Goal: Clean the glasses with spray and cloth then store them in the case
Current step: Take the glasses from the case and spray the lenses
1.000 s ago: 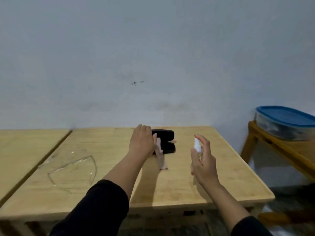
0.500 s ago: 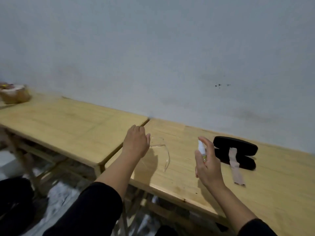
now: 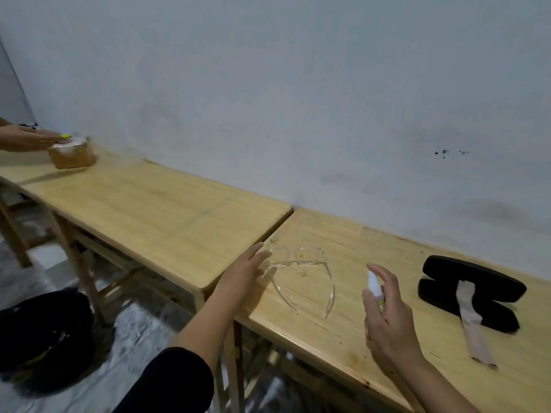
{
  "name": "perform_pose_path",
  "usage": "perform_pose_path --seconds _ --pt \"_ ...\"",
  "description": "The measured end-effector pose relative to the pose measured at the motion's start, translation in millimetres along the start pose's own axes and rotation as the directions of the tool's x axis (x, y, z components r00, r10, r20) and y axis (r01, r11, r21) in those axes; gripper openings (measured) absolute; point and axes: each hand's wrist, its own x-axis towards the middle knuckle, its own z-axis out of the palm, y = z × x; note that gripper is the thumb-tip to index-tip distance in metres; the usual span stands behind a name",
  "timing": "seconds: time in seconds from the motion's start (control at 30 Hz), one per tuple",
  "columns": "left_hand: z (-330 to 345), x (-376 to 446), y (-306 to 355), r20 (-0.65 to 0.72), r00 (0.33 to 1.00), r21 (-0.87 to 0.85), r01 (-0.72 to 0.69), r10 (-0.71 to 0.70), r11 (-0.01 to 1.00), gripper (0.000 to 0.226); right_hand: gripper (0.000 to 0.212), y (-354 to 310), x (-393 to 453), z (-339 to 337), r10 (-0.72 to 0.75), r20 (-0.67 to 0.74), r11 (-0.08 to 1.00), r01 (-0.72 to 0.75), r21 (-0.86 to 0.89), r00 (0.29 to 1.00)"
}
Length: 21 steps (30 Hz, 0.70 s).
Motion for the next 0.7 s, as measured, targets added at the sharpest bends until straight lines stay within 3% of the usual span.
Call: perform_pose_path --seconds 0.2,0.37,0.47,0.7 --pt "12 11 -2 -0.095 0.994 -0.060 -0.056 0.050 0.997 0.030 0.040 8 -1 -5 0.044 -0.001 0.999 -0.044 0.003 0.999" --pt "18 19 14 -0.191 0.978 -0.243 0.041 -0.089 0.969 0.026 0.039 9 -3 -10 0.040 0.008 0.999 -0.041 0.014 0.999" --pt "20 23 31 -0.263 0.951 -0.328 0.070 -0.162 0.942 0.021 0.028 8 -10 -15 0.040 -0.016 0.999 -0.040 0.023 0.999" --pt "27 17 68 -0.256 0.954 -0.462 0.022 -0.157 0.887 0.014 0.027 13 -9 -24 0.050 -0.008 0.998 -0.050 -0.031 0.999"
